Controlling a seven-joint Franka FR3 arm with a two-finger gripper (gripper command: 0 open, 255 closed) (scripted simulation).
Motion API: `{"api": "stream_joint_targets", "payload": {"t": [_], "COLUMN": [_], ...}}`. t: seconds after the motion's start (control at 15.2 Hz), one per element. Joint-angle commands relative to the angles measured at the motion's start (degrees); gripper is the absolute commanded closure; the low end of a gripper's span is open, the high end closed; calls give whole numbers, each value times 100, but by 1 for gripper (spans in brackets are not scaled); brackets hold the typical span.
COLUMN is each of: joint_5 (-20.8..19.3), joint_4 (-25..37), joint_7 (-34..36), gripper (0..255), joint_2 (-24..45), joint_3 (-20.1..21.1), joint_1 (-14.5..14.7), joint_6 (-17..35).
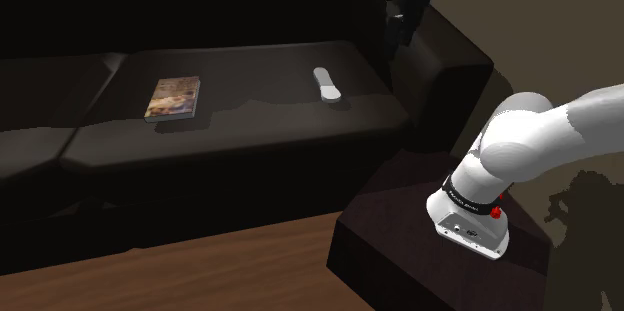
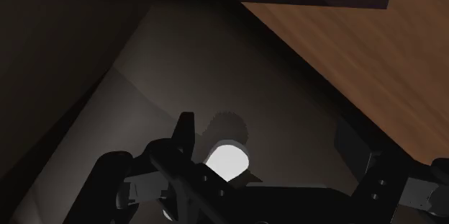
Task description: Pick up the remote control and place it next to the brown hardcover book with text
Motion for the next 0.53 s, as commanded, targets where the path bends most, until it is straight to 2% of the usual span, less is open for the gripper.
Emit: {"api": "stream_joint_targets", "payload": {"t": [0.0, 0.46], "joint_5": [0, 136], "joint_4": [0, 143], "joint_7": [0, 790], "gripper": [0, 0], "joint_2": [0, 1383], "joint_3": [0, 75], "joint_1": [0, -247], "joint_6": [0, 1245]}}
